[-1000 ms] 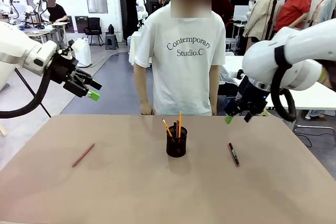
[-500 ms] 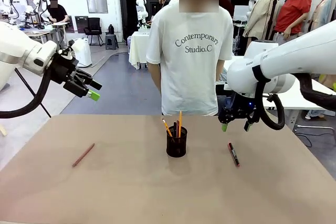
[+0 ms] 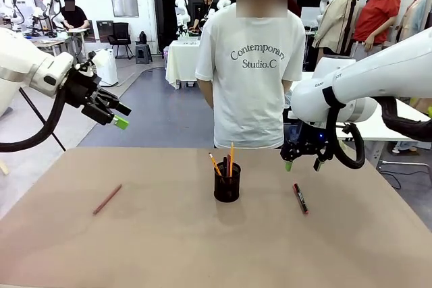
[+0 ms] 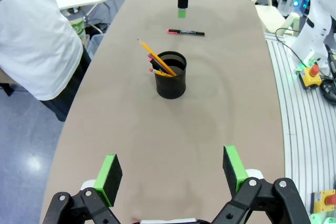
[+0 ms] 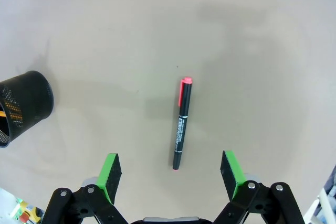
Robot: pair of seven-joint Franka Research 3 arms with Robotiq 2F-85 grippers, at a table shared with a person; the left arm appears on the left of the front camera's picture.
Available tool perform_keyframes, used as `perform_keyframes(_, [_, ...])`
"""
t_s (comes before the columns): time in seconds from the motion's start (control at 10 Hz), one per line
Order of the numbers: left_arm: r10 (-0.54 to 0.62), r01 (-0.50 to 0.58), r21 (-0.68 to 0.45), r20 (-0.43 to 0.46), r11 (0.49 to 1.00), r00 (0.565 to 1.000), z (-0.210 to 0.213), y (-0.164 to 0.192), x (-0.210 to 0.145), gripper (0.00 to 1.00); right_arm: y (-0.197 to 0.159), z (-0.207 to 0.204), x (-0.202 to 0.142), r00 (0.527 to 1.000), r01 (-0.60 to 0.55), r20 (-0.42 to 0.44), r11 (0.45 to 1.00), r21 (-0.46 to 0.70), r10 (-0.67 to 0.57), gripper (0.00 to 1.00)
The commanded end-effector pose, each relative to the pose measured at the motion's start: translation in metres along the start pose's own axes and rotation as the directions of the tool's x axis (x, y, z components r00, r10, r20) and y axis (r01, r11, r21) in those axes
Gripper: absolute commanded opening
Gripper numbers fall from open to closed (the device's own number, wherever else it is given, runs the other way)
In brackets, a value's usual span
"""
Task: Place the pens into the pen holder.
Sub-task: Pick up a writing instrument from the table and place it into the Pen holder.
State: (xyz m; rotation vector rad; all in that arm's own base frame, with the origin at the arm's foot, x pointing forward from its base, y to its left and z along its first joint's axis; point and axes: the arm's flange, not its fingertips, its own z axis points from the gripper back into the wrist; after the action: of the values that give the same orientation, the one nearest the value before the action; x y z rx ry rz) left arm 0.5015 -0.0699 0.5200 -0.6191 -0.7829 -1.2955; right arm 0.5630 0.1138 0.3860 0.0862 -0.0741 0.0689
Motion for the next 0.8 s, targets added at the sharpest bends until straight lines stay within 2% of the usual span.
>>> perform_keyframes(0.0, [-0.005, 0.005, -0.005, -0.011, 1.0, 1.0, 0.001, -0.001, 0.0, 1.0, -0.001, -0.002, 0.0, 1.0, 0.001, -0.004, 1.0, 0.0, -0.001, 1.0])
perform_keyframes(0.1, [-0.005, 0.005, -0.005, -0.011, 1.0, 1.0, 0.001, -0.001, 0.0, 1.0, -0.008, -0.012, 0.012, 0.999, -0.038, -0.022, 0.999, -0.015, 0.038, 1.0])
perform_keyframes(0.4, [-0.005, 0.005, -0.005, -0.011, 1.0, 1.0, 0.001, -0.001, 0.0, 1.0, -0.017, -0.034, 0.029, 0.997, 0.038, -0.07, 0.999, -0.03, -0.04, 1.0])
perform_keyframes(0.7, [-0.005, 0.005, -0.005, -0.011, 1.0, 1.0, 0.001, -0.001, 0.0, 1.0, -0.022, -0.052, 0.041, 0.992, 0.055, -0.112, 0.997, -0.049, -0.061, 1.0])
